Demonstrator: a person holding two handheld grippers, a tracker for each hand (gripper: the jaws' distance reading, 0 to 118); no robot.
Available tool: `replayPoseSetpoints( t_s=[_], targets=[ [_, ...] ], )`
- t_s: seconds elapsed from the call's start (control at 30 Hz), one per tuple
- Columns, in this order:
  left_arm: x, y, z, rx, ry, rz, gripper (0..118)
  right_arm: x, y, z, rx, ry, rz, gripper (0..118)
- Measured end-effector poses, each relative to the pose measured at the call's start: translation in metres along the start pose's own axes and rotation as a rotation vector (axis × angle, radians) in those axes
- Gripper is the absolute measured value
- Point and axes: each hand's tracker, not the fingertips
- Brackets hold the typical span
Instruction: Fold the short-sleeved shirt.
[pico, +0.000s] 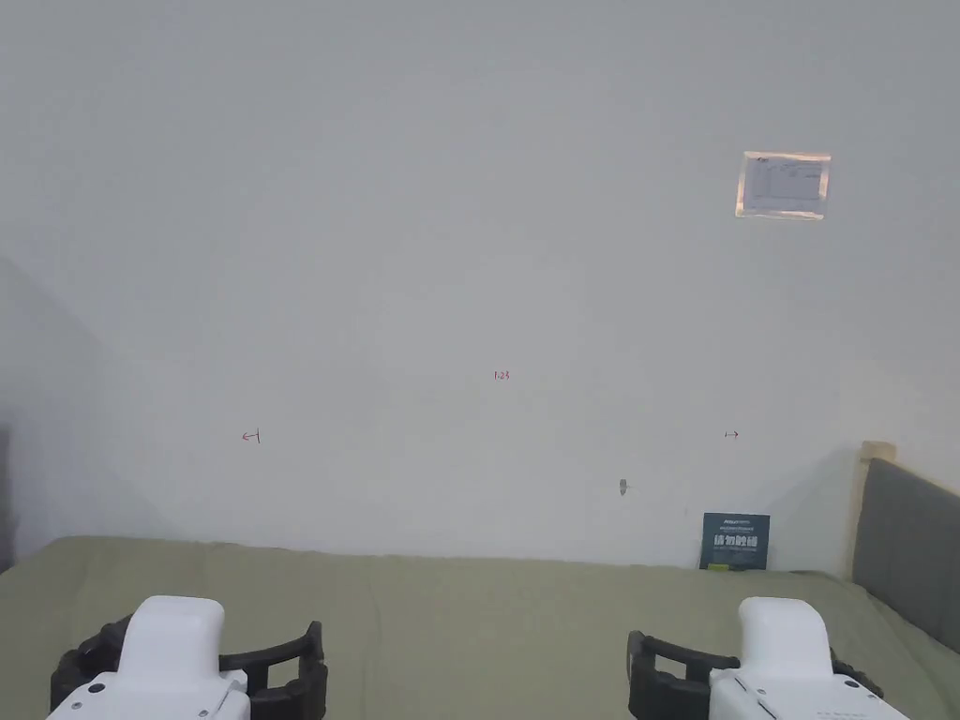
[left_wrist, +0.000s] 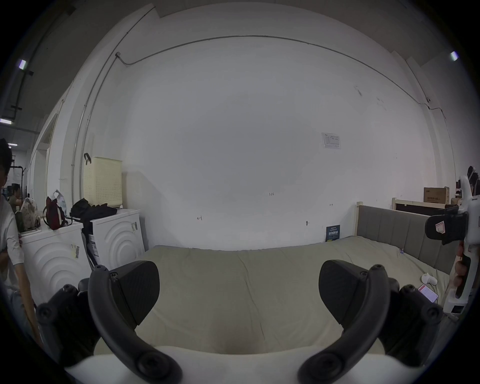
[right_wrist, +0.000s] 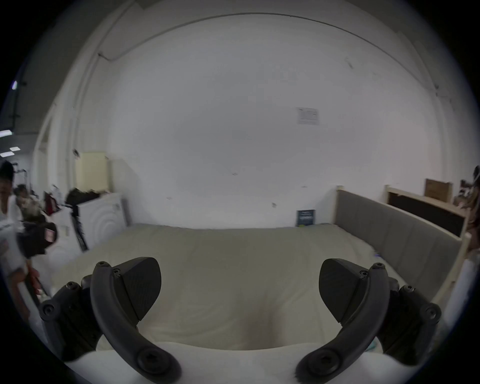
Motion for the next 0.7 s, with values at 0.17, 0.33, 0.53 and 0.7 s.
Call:
replayPoseSetpoints(
  t_s=[0.17, 0.33, 0.53, 0.7],
  targets=[
    [0.001, 0.000, -0.001, -0.003, -0.001, 0.007, 118, -0.001, -0.003, -0.004, 0.009, -0.031, 0.010, 118],
    [0.001, 0.001, -0.002, -0.005, 0.000, 0.010, 118, 0.008, -0.004, -0.008, -0.011, 0.059, -0.070, 118],
    [0.000, -0.001, -0.004, -0.016, 0.006, 0.005, 118, 0.002, -0.009, -0.008, 0.004, 0.038, -0.066, 118],
    [-0.001, -0.003, -0.002, -0.014, 0.011, 0.015, 118, 0.005, -0.005, -0.007, -0.013, 0.043, -0.082, 118]
  ],
)
